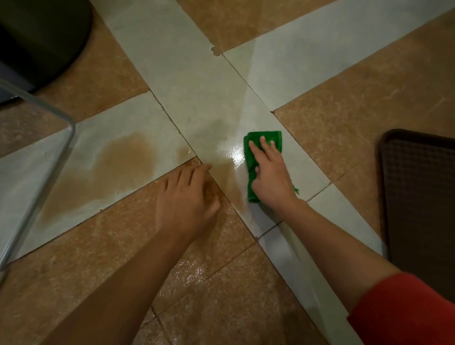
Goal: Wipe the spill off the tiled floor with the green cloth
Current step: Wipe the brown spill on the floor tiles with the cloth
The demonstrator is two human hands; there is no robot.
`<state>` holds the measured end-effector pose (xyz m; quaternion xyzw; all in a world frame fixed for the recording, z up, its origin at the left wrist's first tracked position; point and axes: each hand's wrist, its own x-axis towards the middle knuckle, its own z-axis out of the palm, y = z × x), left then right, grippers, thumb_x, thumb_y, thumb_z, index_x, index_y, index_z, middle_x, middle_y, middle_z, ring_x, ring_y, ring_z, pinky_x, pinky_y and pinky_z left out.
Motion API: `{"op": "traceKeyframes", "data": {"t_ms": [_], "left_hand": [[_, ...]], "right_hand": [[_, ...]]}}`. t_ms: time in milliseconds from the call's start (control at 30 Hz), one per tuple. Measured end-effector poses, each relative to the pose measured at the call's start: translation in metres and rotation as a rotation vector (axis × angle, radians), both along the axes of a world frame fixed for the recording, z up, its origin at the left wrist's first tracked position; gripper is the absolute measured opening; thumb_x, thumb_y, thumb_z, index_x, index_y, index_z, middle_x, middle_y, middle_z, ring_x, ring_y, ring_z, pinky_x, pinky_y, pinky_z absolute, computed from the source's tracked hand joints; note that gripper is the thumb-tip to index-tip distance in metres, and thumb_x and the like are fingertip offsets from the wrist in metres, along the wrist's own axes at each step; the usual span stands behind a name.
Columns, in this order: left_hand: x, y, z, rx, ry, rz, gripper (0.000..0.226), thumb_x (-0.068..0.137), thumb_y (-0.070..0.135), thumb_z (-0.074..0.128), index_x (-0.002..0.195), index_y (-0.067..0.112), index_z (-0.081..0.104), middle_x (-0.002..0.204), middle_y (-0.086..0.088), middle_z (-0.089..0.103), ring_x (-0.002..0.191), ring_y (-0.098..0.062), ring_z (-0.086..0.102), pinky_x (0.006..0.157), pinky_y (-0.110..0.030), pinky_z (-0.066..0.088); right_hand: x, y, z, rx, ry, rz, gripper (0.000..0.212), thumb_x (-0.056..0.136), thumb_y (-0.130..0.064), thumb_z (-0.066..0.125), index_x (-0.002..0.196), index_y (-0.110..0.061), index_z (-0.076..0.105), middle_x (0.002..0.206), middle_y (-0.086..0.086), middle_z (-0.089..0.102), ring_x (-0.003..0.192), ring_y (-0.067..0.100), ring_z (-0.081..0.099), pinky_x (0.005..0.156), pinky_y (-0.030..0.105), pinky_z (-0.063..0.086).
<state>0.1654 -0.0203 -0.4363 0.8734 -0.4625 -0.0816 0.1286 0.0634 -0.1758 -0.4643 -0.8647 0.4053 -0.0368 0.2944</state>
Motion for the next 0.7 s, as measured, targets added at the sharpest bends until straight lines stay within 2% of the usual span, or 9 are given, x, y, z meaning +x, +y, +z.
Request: {"op": "traceKeyframes", "data": {"t_ms": [200,267,367,433,533,633,700], "left_hand": [[0.001,-0.013,-0.002,-0.036,0.031,0.023,0.055,0.079,0.043,0.05,0.129,0.02,0.047,0.125,-0.006,0.056,0.118,-0.027,0.047,0.092,-0.04,0.039],[0.002,-0.011,-0.003,-0.039,0.03,0.028,0.057,0.076,0.043,0.048,0.128,0.02,0.048,0.123,-0.006,0.057,0.116,-0.027,0.049,0.09,-0.041,0.04],[0.004,-0.01,-0.004,-0.03,0.017,0.021,0.054,0.077,0.038,0.057,0.127,0.019,0.049,0.121,-0.006,0.059,0.114,-0.028,0.049,0.089,-0.041,0.04],[0.004,-0.011,-0.003,-0.025,0.014,0.022,0.055,0.077,0.036,0.061,0.128,0.018,0.049,0.12,-0.007,0.059,0.115,-0.028,0.049,0.09,-0.041,0.039],[0.004,-0.014,-0.001,-0.024,0.033,0.034,0.056,0.08,0.041,0.057,0.13,0.019,0.046,0.123,-0.008,0.056,0.117,-0.028,0.046,0.092,-0.042,0.038],[0.001,-0.014,-0.001,-0.023,0.043,0.025,0.06,0.078,0.05,0.04,0.129,0.02,0.047,0.124,-0.007,0.056,0.117,-0.027,0.047,0.092,-0.042,0.039],[0.0,-0.011,-0.002,-0.007,0.042,0.014,0.058,0.079,0.047,0.046,0.13,0.02,0.047,0.126,-0.007,0.056,0.117,-0.027,0.047,0.093,-0.042,0.038]], "right_hand": [[-0.019,0.003,-0.005,-0.032,-0.072,0.246,0.061,0.089,0.004,0.044,0.146,-0.015,0.032,0.156,0.006,0.019,0.146,0.025,0.007,0.119,0.042,0.012],[-0.015,-0.008,-0.005,-0.041,-0.028,0.184,0.062,0.09,0.002,0.043,0.147,-0.018,0.028,0.158,0.005,0.012,0.146,0.023,0.004,0.12,0.039,0.009],[0.003,-0.023,0.0,0.002,0.068,0.036,0.068,0.09,0.001,0.042,0.149,-0.022,0.018,0.159,0.003,-0.001,0.146,0.021,-0.004,0.119,0.038,0.004],[0.008,-0.021,0.004,-0.019,0.096,0.041,0.071,0.088,0.002,0.043,0.15,-0.022,0.016,0.159,0.003,-0.002,0.146,0.022,-0.005,0.118,0.036,0.002],[-0.003,-0.008,0.004,-0.037,0.058,0.182,0.072,0.088,0.004,0.044,0.149,-0.022,0.017,0.159,0.002,0.002,0.146,0.021,-0.003,0.118,0.037,0.003],[-0.028,0.002,-0.001,-0.041,-0.01,0.339,0.07,0.087,0.006,0.044,0.148,-0.02,0.023,0.158,0.002,0.009,0.146,0.021,0.002,0.12,0.04,0.009],[-0.032,-0.001,-0.002,-0.069,0.008,0.343,0.069,0.087,0.006,0.045,0.148,-0.02,0.023,0.158,0.004,0.011,0.146,0.022,0.003,0.12,0.04,0.01]]}}
